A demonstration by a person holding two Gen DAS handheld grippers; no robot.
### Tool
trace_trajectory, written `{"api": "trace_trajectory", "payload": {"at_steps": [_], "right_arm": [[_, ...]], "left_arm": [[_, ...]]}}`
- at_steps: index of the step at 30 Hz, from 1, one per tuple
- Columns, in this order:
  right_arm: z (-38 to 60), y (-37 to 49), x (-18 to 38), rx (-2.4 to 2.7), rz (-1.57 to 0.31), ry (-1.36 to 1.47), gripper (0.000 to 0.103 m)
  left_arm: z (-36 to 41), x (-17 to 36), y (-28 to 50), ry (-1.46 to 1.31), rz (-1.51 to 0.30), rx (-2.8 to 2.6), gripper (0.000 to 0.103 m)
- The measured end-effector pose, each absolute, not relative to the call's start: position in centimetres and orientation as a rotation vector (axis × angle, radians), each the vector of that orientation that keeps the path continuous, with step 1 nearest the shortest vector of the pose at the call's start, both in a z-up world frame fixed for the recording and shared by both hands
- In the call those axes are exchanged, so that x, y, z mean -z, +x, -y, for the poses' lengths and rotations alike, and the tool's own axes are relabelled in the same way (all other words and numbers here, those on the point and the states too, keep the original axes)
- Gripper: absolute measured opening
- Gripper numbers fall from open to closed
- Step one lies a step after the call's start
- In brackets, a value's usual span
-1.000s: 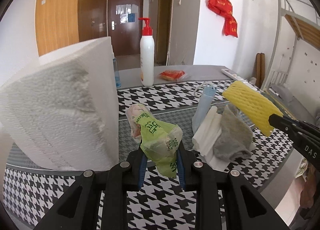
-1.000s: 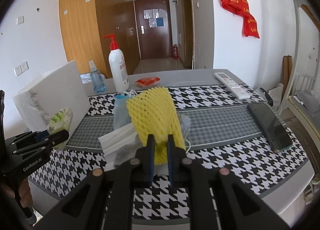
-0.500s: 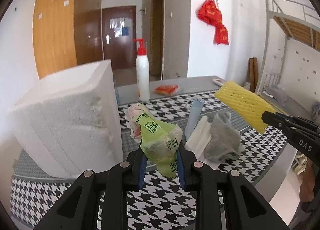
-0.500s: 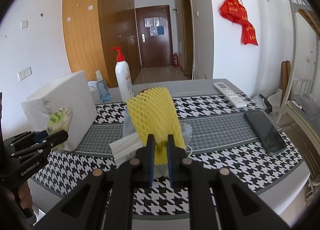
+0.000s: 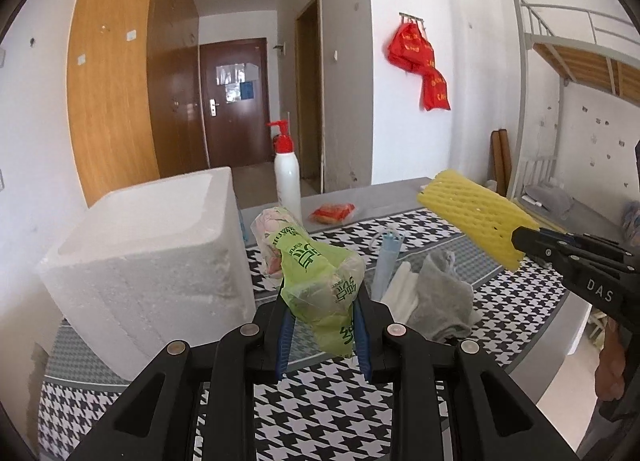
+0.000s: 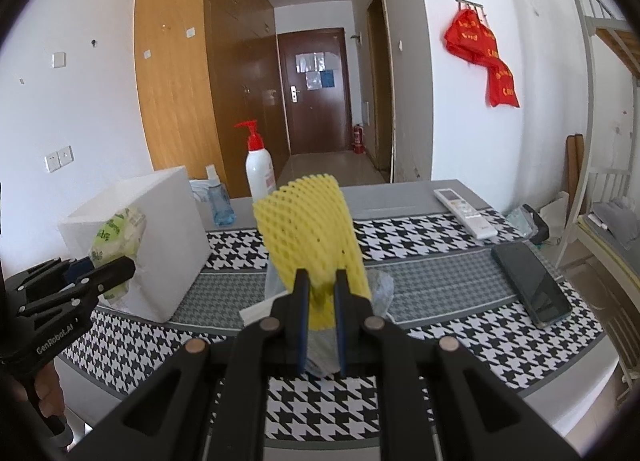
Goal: Organize soft objects
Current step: 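Carry both items to the white foam box and open the left tool over it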
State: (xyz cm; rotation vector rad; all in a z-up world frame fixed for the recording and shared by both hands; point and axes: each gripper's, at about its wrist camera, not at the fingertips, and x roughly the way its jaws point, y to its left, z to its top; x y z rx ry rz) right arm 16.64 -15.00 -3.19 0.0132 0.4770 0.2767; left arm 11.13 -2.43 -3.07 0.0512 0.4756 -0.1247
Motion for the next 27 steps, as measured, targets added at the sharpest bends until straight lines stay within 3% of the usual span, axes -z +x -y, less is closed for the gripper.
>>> {"api": "trace_trajectory", "payload": {"at_steps": [27], "right_arm": [[12.3, 17.7, 0.4, -0.366, -0.401, 0.005, 0.014]], "left_arm": [[0.3, -1.1, 12.2, 0.042, -0.391, 0.083, 0.028]]}}
